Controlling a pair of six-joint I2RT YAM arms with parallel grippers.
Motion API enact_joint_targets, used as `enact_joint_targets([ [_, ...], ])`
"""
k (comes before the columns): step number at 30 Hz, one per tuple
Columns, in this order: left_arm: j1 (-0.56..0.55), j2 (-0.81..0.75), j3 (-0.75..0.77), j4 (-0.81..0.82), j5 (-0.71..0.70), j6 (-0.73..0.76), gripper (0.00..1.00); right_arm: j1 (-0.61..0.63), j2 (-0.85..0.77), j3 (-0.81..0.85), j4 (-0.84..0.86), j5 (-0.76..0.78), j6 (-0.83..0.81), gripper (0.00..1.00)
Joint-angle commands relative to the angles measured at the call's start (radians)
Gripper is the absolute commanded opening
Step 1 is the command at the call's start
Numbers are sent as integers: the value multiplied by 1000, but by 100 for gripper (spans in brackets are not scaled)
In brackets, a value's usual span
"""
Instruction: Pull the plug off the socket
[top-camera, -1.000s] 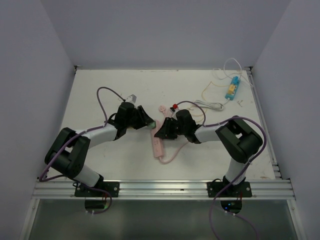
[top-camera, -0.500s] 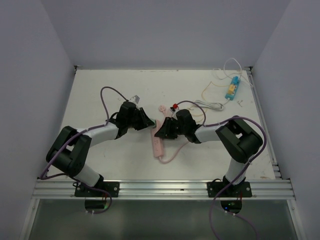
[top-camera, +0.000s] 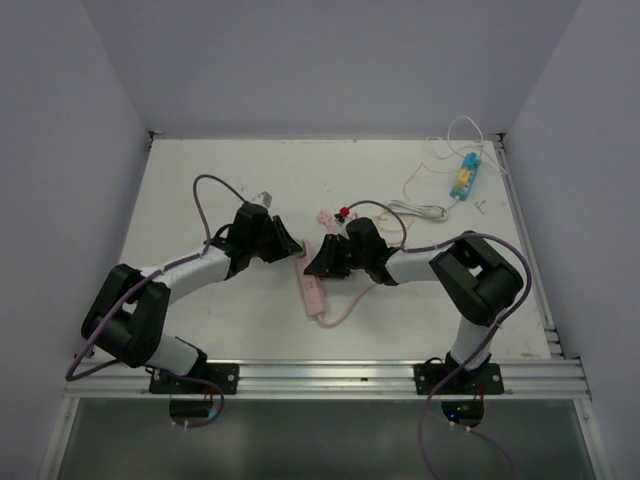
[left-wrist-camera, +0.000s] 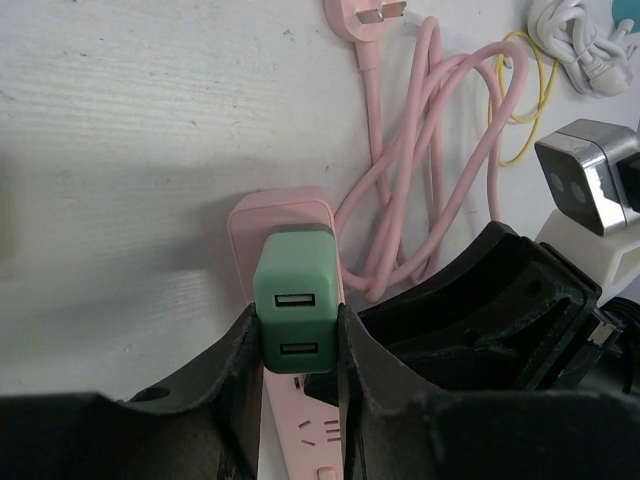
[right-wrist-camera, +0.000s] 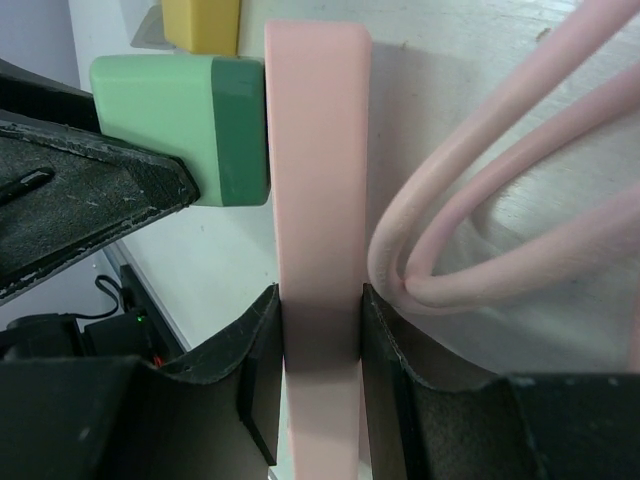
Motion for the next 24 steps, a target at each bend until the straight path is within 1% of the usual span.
enact_joint_targets([
  [1,35,-123,51,3,5,18,0,-32,69,-38,-385,309,-57,0],
  [6,58,-166,36,8,-8,1,0,-32,83,-27,-452,367,-37,0],
  [10,79,-199,34,3,-14,-2,0,-32,95,-23,-462,375,-32,0],
  [17,151,-255,52,-20,-29,11,0,-33,119,-12,-488,392,-20,0],
  [21,153,-265,51,-21,-55,27,0,-38,127,-18,-459,384,-20,0],
  [23,165,-255,51,-21,-74,43,0,-50,124,-33,-413,342,-20,0],
  [24,170,-236,54,-55,-86,60,0,-56,120,-55,-400,331,-20,0],
])
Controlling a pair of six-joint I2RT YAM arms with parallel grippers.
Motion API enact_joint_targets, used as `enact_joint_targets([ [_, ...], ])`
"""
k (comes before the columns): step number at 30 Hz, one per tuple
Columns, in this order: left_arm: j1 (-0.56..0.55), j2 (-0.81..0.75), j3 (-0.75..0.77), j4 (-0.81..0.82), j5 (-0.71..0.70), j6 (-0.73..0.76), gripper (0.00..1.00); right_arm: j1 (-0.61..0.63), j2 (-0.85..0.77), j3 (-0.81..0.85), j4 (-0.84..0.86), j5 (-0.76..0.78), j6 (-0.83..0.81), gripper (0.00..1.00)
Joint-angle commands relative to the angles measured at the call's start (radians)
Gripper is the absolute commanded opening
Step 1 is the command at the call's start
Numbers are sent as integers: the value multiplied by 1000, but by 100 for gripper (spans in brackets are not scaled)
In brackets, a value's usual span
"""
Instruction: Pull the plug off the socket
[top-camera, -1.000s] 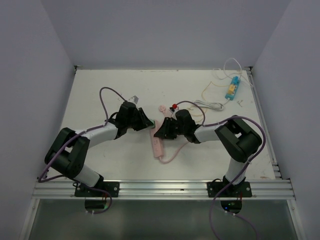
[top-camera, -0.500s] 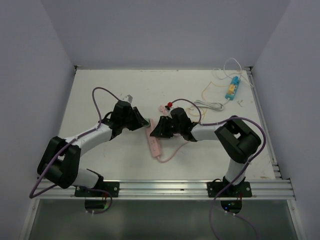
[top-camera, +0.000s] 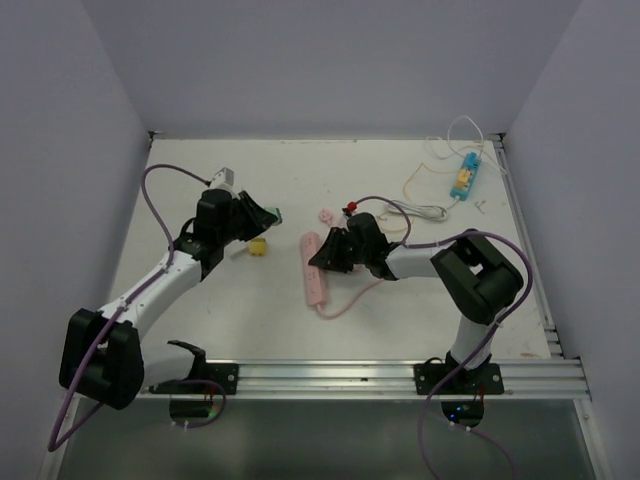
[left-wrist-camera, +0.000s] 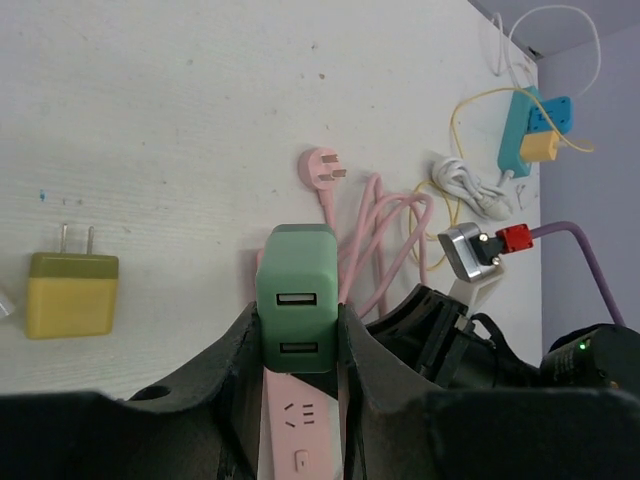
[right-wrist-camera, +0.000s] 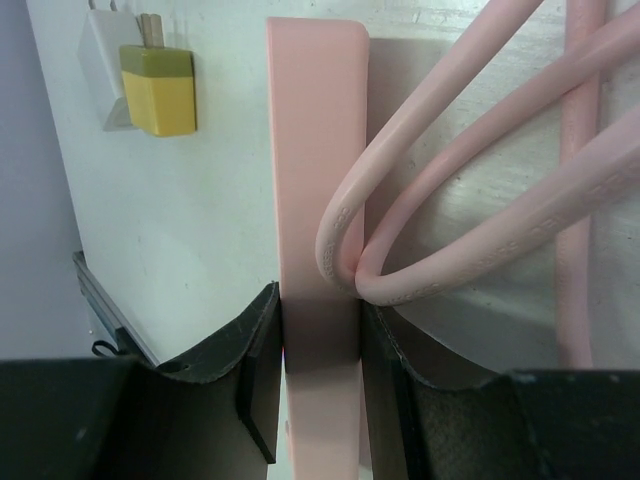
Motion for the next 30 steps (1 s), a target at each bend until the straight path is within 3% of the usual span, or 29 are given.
enact_joint_targets([
  [1,23,29,30,-5,-55,58,2,-50,105,-123,-257,173,-55,0],
  [8,108,230,154,-11,-87,141,23,-76,96,-166,-103,51,-86,0],
  [17,202,530,364,8,-20,181,32,-76,75,-175,-48,-16,-116,0],
  [20,227,573,387,5,10,178,47,-76,75,-172,-39,-33,-121,0],
  [21,233,580,390,5,11,178,58,-74,76,-166,-39,-38,-122,0],
  [24,250,575,400,-12,20,187,75,-71,78,-149,-48,-36,-125,0],
  [27,265,555,406,-49,19,195,85,-67,69,-128,-75,-27,-136,0],
  [30,286,503,404,-99,20,204,96,-67,33,-103,-121,-12,-158,13],
])
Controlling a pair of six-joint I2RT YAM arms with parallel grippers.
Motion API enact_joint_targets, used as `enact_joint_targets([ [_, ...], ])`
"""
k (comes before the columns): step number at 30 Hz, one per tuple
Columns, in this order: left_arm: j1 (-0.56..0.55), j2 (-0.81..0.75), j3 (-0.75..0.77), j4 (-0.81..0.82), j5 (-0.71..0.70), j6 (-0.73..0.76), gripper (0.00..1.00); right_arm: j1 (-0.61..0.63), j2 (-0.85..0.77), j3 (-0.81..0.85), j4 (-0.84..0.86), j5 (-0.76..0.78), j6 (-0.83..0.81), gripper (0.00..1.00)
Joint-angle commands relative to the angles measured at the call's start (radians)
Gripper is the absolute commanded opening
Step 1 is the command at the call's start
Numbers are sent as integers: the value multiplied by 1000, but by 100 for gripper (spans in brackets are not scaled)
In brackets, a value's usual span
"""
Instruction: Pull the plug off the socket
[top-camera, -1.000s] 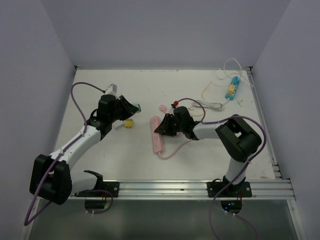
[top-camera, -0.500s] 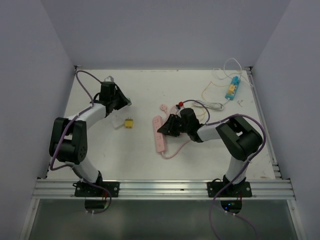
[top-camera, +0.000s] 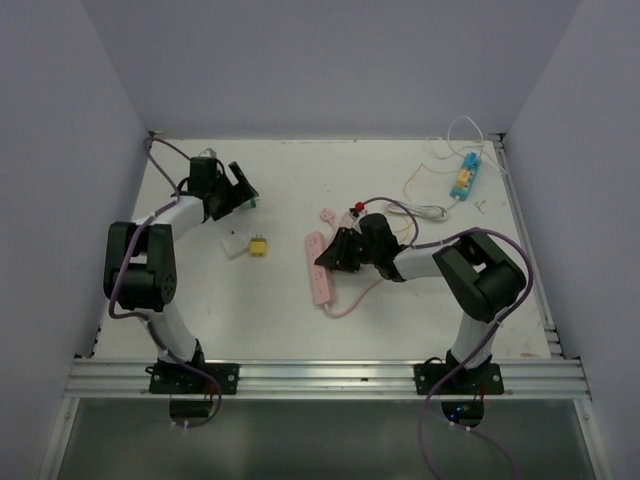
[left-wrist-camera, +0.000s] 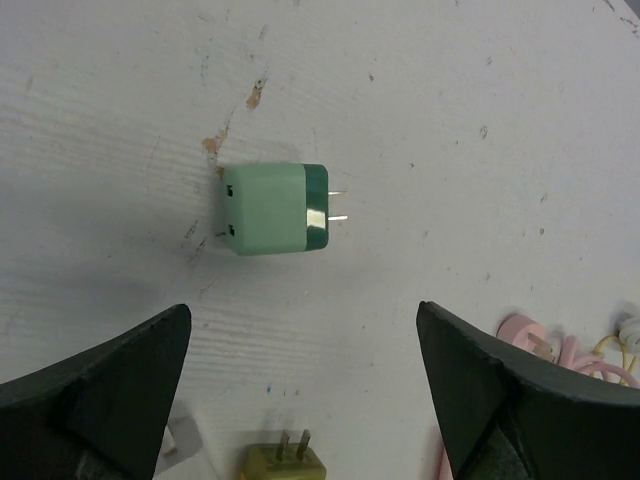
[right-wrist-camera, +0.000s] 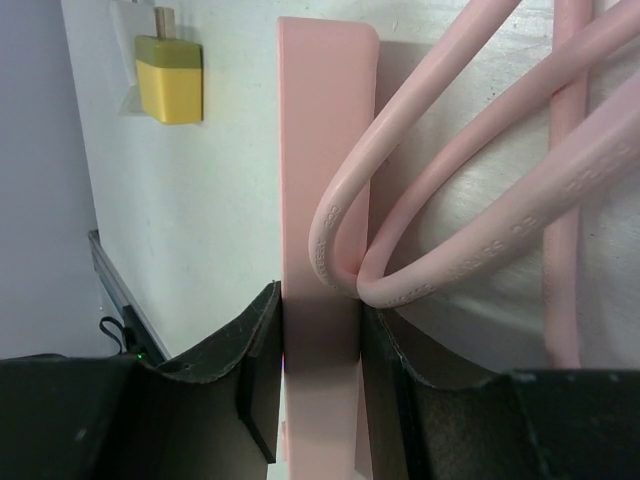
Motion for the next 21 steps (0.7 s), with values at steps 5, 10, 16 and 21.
enact_joint_targets([
  [5,37,-250,47,-177,-28,83,100,6,-108,37,-426,151,-206,56],
  [10,37,-467,19,-293,-94,168,100,30,-377,101,-684,296,-318,82],
  [16,37,-821,-209,-276,-197,234,100,30,-599,52,-933,542,-364,87],
  [21,35,-1042,-382,-245,-212,244,100,30,-714,-87,-1015,615,-358,80],
])
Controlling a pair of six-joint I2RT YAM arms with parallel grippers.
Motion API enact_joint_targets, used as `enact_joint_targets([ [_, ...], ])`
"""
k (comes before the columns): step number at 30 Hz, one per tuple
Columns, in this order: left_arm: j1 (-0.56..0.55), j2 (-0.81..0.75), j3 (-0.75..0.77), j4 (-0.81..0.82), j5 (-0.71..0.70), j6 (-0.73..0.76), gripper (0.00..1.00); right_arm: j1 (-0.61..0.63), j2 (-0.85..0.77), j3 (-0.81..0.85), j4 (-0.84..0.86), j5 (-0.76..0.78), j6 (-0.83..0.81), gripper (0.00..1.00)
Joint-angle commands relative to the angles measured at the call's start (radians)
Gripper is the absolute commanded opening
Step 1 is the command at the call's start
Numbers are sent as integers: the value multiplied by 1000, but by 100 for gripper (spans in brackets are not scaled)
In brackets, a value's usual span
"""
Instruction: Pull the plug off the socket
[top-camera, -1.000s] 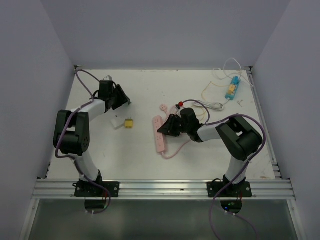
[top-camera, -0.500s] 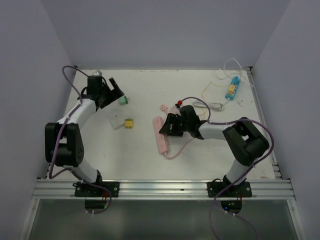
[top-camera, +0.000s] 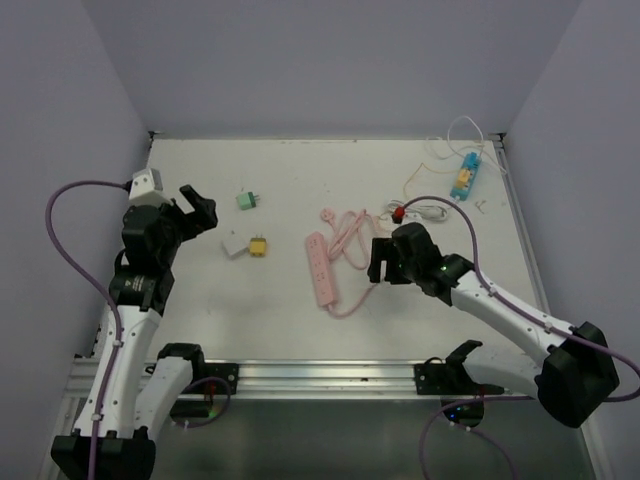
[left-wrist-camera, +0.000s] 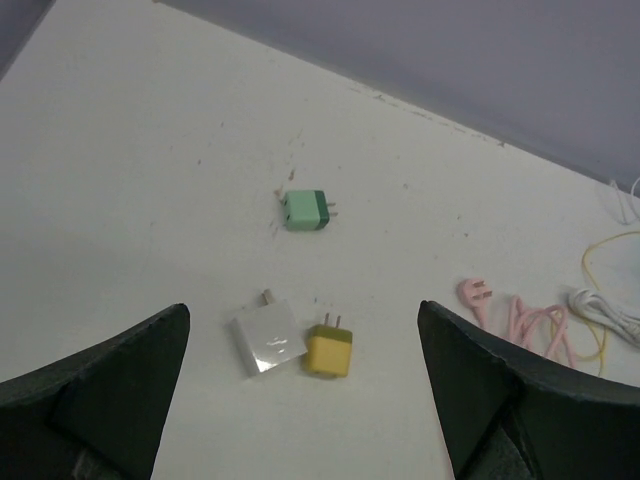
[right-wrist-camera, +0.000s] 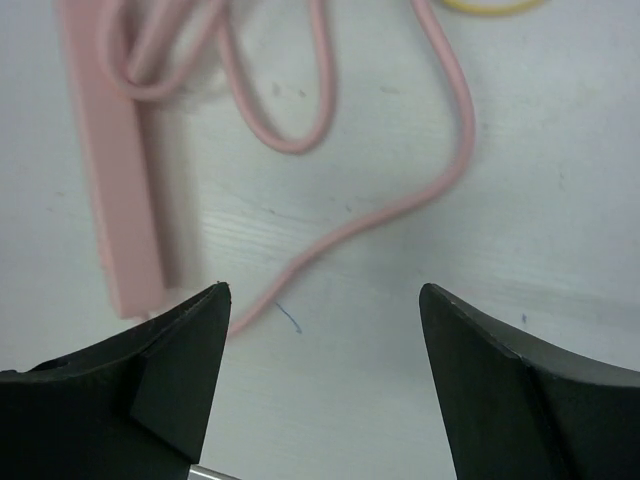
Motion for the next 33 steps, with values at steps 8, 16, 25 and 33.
enact_joint_targets([
  [8,-7,-170,-210,22,-128,48,99,17,19,-93,-151,98,-51,75],
  [16,-7,-174,-222,19,-170,39,99,94,283,-34,-49,100,-48,75],
  [25,-11,-189,-222,18,-180,39,99,131,645,358,-3,80,-89,75],
  [33,-57,-206,-222,16,-228,55,99,143,1100,999,-111,58,-215,76],
])
